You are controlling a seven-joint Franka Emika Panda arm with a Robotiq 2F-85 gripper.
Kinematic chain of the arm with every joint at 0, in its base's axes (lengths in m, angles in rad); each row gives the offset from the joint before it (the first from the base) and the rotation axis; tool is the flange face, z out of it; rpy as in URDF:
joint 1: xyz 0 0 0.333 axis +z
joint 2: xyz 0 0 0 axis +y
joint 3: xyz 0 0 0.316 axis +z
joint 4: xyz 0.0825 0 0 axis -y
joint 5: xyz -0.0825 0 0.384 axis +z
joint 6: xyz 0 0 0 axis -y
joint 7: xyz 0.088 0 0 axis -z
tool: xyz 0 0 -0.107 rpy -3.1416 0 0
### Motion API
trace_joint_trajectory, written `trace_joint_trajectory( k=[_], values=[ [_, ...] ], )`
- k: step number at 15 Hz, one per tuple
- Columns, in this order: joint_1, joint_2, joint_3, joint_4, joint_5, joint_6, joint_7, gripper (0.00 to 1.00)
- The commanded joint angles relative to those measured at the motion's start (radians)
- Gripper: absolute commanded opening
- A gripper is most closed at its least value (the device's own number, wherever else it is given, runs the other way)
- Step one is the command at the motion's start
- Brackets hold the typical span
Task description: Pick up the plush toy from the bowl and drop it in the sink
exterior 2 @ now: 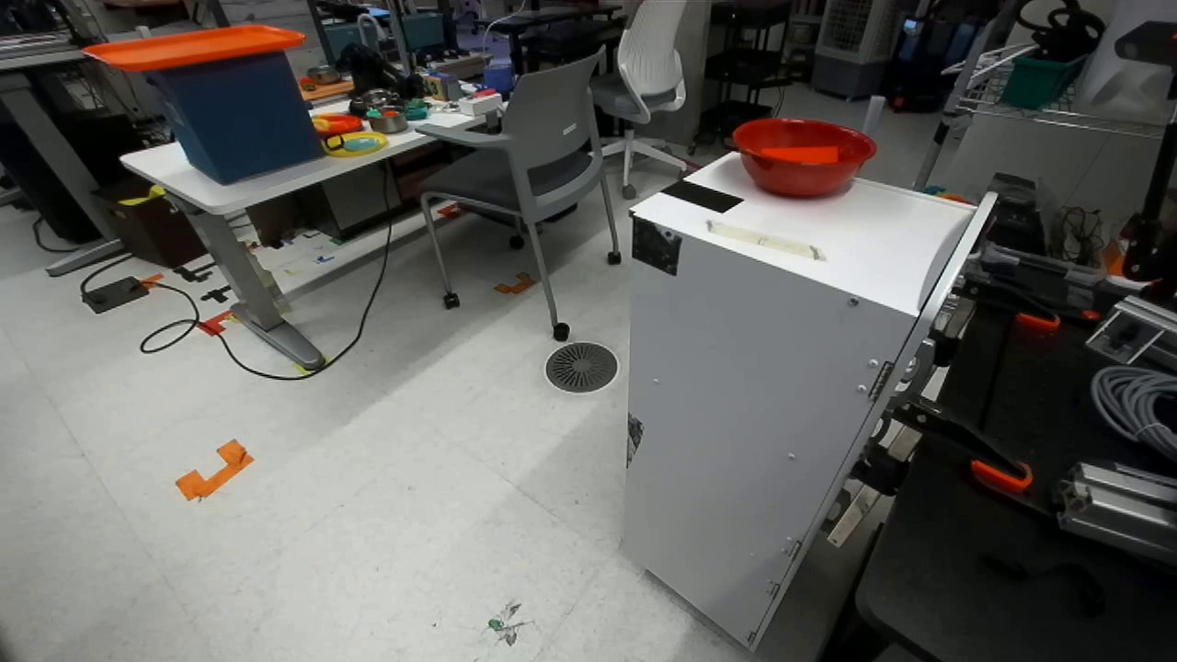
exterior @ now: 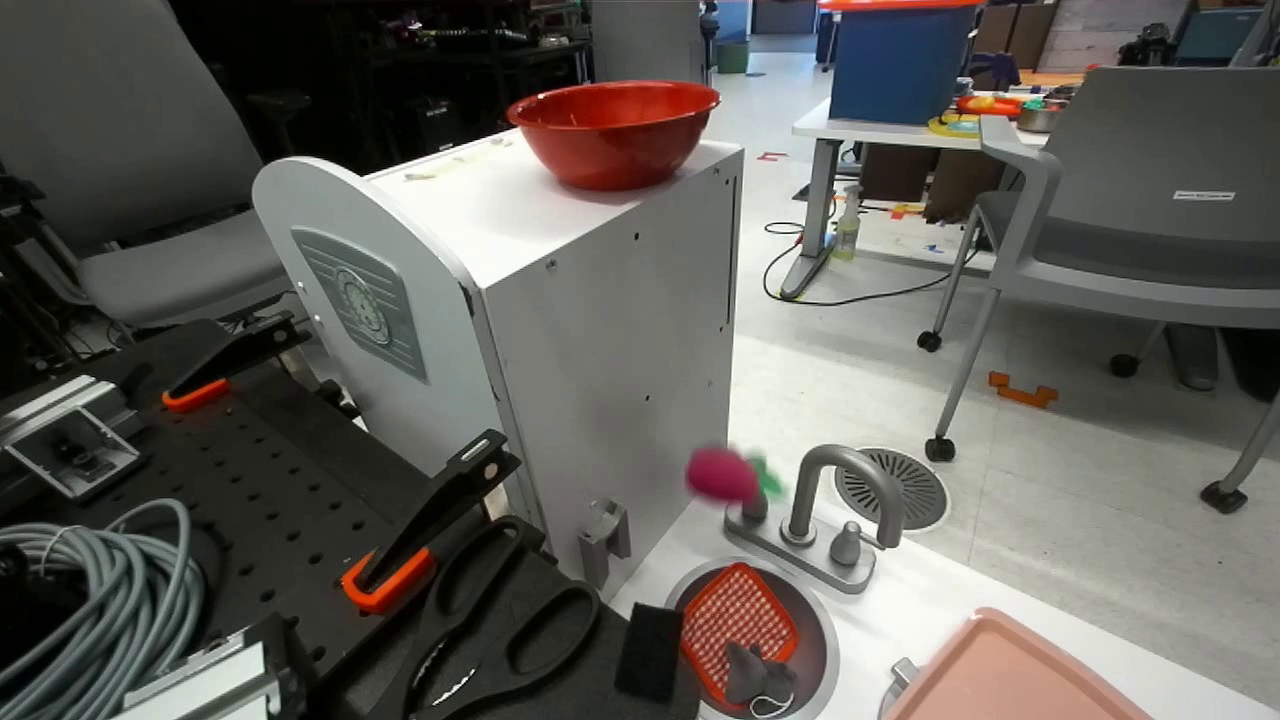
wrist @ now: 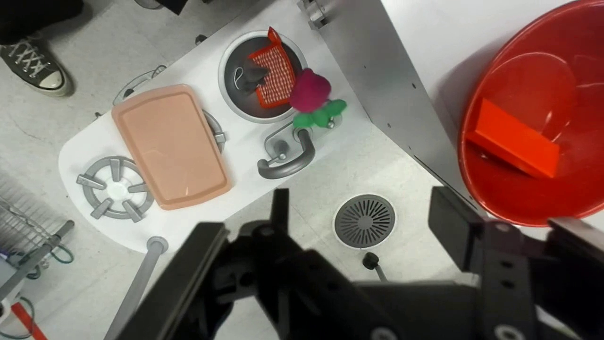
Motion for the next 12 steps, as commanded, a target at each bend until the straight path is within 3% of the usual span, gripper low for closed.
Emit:
trace_joint_trajectory(
  k=[1, 12],
  values=[
    [-0.004, -0.006, 0.002, -0.008, 0.045, 0.007, -0.046, 1.00],
    [-0.003, -0.015, 0.002, -0.020, 0.043, 0.012, -0.063, 1.00]
  ],
)
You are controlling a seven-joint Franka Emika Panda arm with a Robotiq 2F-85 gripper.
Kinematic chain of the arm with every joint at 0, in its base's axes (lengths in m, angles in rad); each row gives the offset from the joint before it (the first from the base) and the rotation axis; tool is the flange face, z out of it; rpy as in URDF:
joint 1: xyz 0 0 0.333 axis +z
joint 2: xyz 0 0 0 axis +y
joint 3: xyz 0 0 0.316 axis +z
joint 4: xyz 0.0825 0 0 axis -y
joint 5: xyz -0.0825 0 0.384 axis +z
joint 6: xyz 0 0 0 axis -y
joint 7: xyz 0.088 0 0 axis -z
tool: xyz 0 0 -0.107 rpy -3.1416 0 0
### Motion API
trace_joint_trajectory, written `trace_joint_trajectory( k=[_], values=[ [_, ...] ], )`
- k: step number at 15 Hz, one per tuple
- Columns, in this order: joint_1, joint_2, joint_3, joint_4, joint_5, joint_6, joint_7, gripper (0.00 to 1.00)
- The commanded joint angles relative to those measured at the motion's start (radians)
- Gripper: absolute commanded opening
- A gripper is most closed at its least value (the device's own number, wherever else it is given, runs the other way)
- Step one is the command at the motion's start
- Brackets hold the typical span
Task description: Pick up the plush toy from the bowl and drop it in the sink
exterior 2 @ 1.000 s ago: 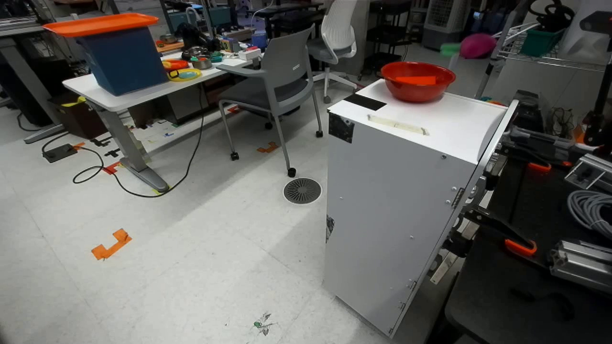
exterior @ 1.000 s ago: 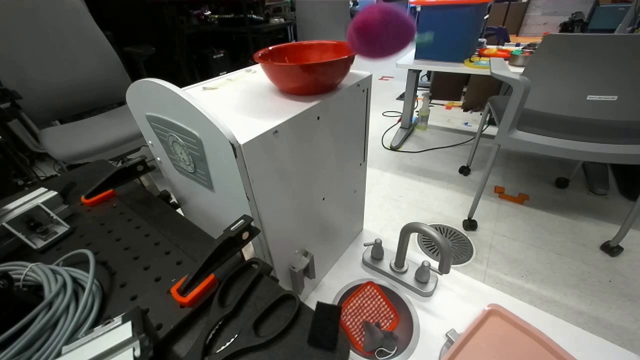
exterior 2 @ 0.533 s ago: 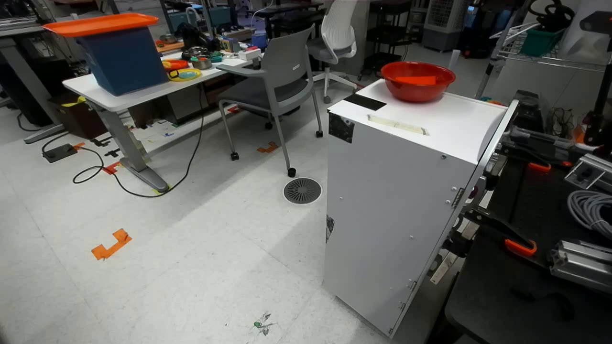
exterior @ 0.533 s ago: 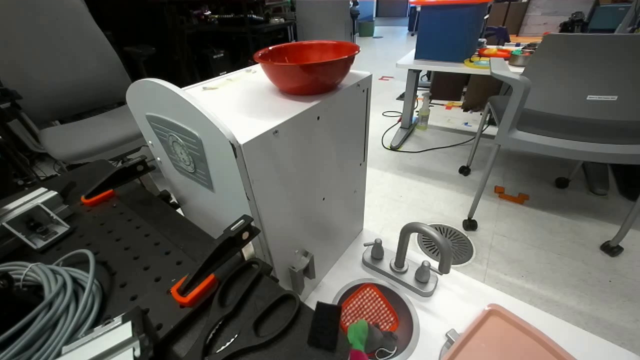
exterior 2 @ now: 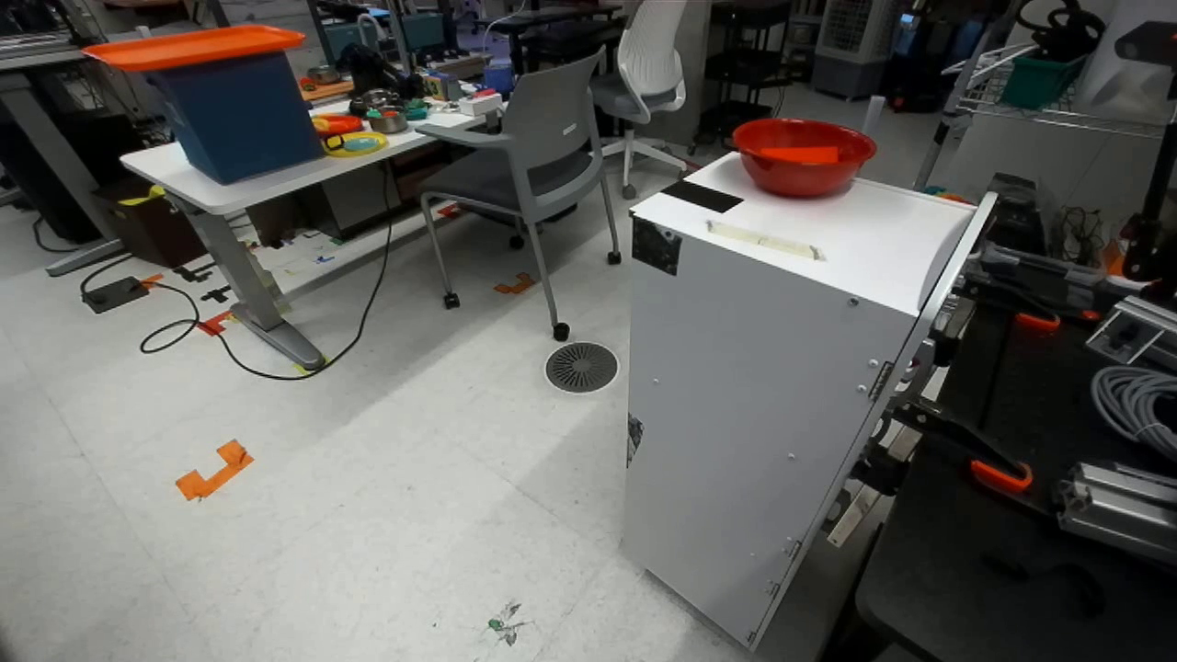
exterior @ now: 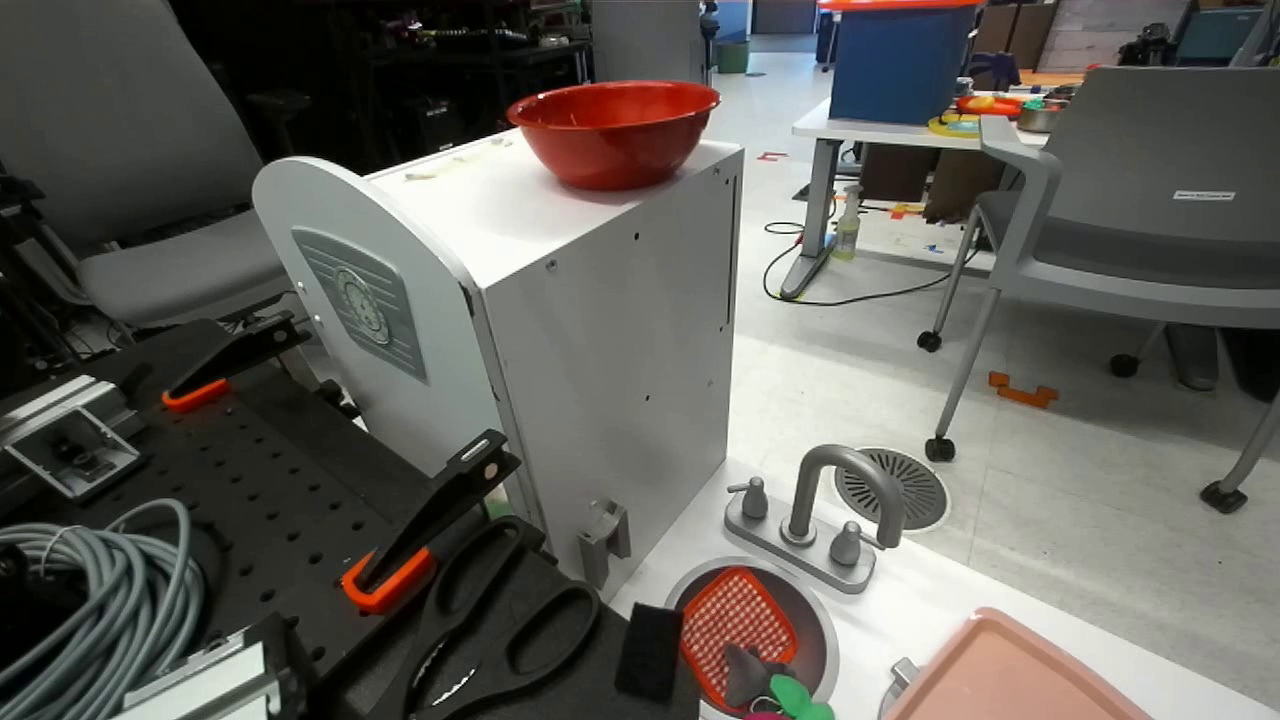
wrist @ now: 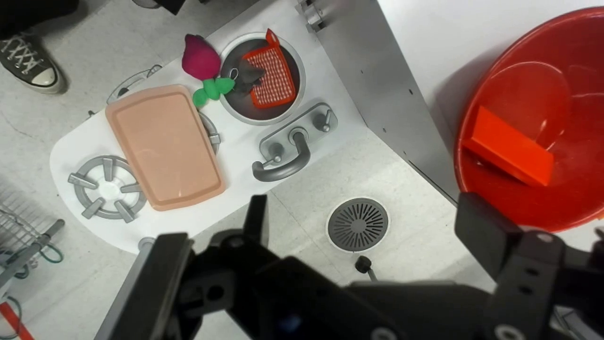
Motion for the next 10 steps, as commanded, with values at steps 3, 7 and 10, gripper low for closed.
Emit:
trace_joint_trajectory(
  k=[3, 7, 10],
  values=[
    [-0.003, -0.018, 0.002, -0.020, 0.027, 0.013, -0.030, 1.00],
    [-0.004, -0.018, 0.001, -0.024, 0.029, 0.012, -0.033, 1.00],
    [-0.003, -0.021, 0.002, -0.027, 0.024, 0.016, -0.035, 1.00]
  ],
)
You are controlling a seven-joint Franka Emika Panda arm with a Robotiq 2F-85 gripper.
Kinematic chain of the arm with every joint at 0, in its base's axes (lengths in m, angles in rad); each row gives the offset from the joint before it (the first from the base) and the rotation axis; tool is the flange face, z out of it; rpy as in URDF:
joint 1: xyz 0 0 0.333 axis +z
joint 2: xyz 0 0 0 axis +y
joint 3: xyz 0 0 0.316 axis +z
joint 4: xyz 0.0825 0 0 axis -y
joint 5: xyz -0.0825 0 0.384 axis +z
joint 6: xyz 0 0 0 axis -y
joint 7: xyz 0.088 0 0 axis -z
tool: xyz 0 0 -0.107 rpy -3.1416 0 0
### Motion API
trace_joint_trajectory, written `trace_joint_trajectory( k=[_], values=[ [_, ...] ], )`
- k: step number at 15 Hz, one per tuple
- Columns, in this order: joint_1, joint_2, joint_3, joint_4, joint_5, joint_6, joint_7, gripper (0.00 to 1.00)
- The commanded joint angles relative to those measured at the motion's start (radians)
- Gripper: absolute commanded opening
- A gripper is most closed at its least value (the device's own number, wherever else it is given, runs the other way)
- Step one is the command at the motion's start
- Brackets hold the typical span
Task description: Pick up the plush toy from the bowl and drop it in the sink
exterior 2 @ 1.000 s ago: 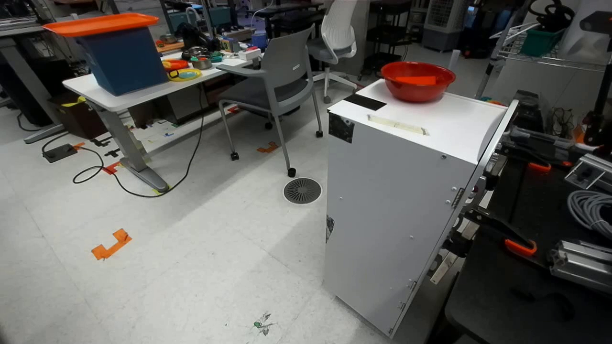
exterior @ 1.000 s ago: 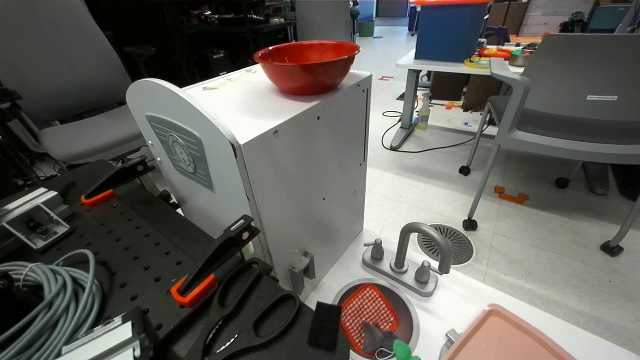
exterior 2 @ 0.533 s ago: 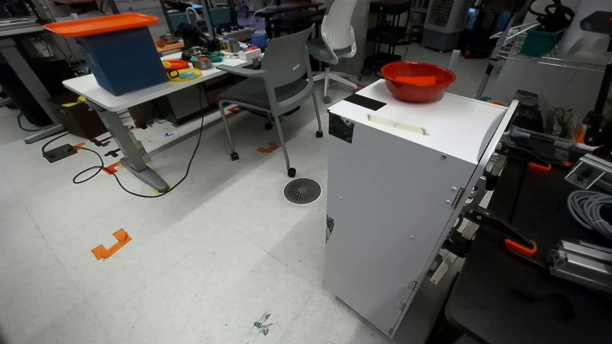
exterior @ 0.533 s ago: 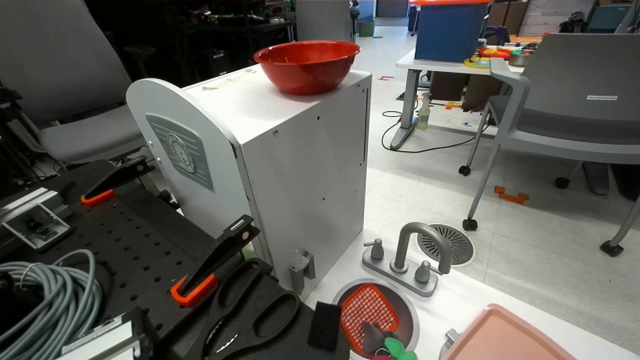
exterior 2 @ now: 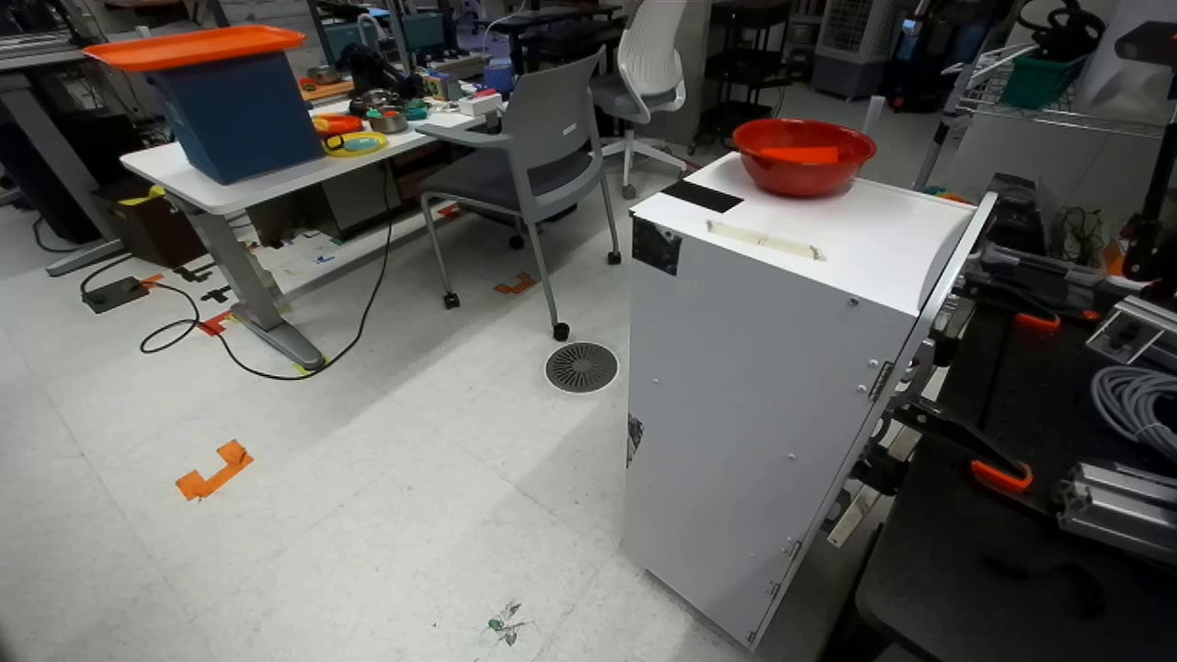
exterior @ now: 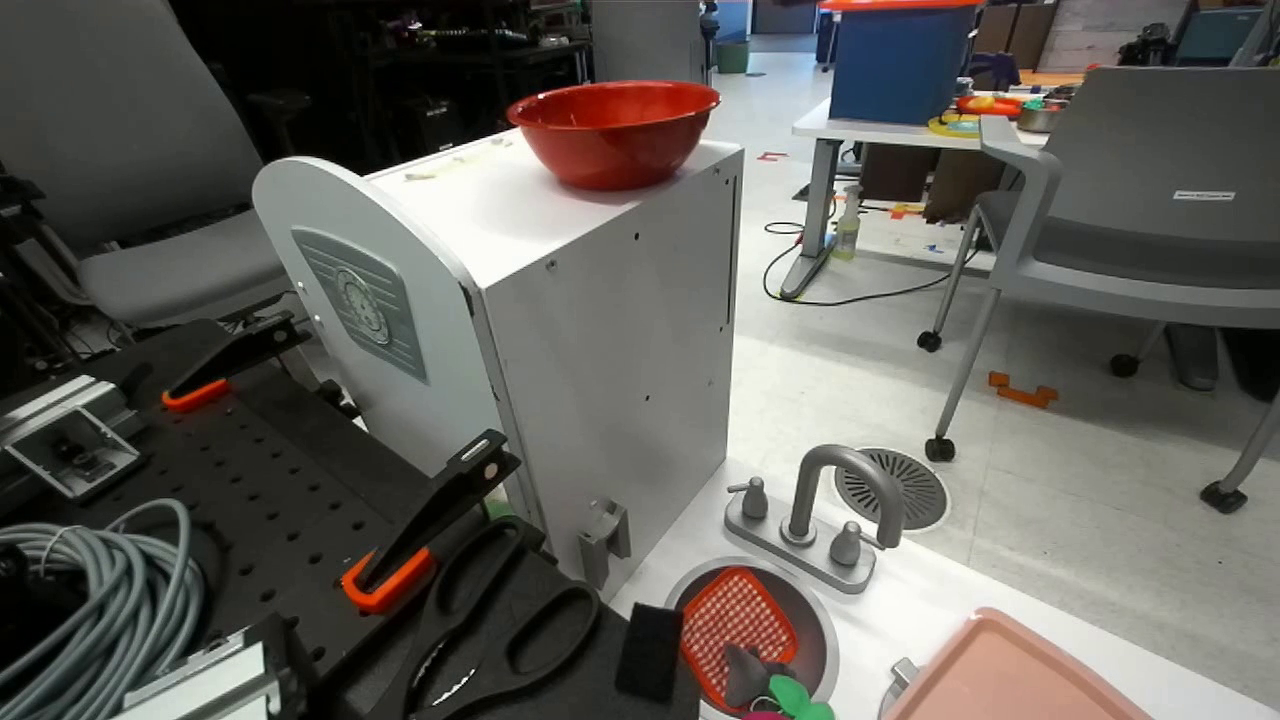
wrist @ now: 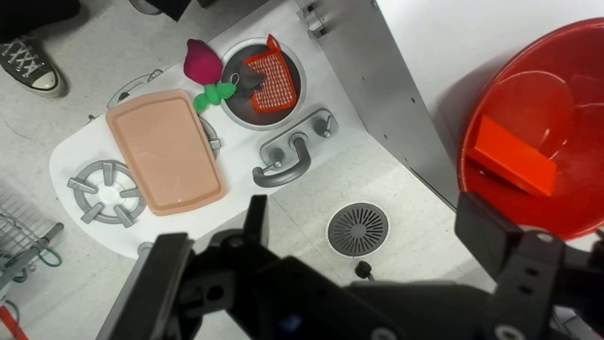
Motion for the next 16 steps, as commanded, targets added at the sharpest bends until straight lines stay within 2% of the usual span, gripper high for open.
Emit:
trace_joint_trajectory(
  k=[1, 16],
  values=[
    [-0.003, -0.021, 0.002, -0.017, 0.014, 0.015, -0.025, 1.00],
    [-0.002, -0.002, 0.002, 0.000, -0.001, -0.003, -0.002, 1.00]
  ],
)
